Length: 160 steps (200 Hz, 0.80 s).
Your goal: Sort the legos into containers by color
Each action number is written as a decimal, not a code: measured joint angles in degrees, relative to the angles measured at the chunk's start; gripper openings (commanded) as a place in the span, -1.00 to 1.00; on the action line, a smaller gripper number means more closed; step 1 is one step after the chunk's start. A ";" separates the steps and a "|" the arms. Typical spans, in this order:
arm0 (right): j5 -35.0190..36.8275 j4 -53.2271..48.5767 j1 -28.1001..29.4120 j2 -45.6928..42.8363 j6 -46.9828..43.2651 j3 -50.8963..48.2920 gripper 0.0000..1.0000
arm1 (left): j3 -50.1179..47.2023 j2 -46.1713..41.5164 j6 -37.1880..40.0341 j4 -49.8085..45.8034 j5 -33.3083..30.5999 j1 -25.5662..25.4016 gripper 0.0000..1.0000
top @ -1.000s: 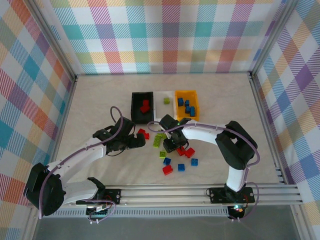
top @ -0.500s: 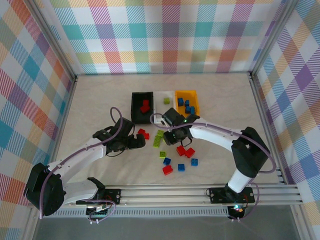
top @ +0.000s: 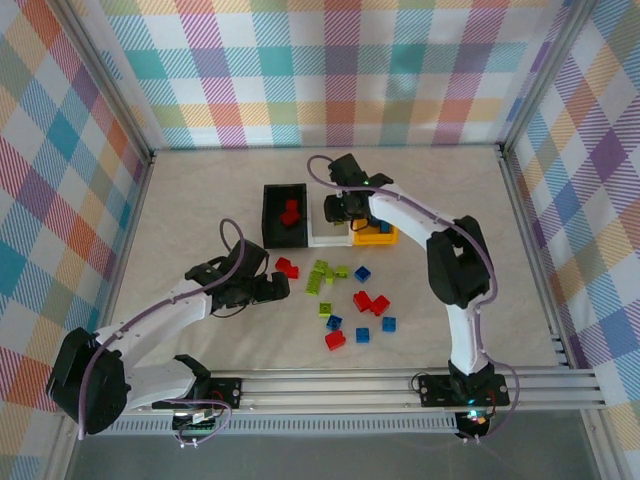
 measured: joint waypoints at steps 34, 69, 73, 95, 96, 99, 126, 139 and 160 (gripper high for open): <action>-0.42 -0.04 0.20 0.42 -0.13 3.13 0.39 | -0.22 -1.07 0.00 0.02 0.07 0.00 1.00; -2.21 0.35 1.25 -5.55 -0.02 -3.30 0.49 | -0.24 -1.14 0.00 0.00 0.46 0.00 1.00; -2.36 0.28 1.38 -6.73 -0.02 -4.66 0.51 | -0.24 -1.20 0.00 -0.02 0.46 0.00 1.00; -2.97 -0.02 4.04 -14.23 0.22 -13.97 0.55 | -0.35 -2.25 0.02 -0.02 0.44 0.00 1.00; -3.02 -0.02 4.15 -14.45 0.22 -14.25 0.55 | -0.37 -2.29 0.02 -0.02 0.44 0.00 1.00; -3.19 -0.15 4.76 -15.54 0.26 -15.69 0.55 | -0.37 -2.49 0.02 -0.02 0.44 0.00 1.00; -4.72 -0.90 9.11 -21.18 2.32 -24.70 0.51 | -0.42 -3.39 0.02 -0.02 0.42 0.00 1.00; -5.14 -0.85 10.23 -22.01 3.67 -27.85 0.48 | -0.44 -3.39 0.02 -0.04 0.39 0.00 1.00; -5.77 -0.90 10.88 -21.84 5.60 -31.39 0.38 | -0.52 -3.39 0.02 -0.02 0.39 0.04 1.00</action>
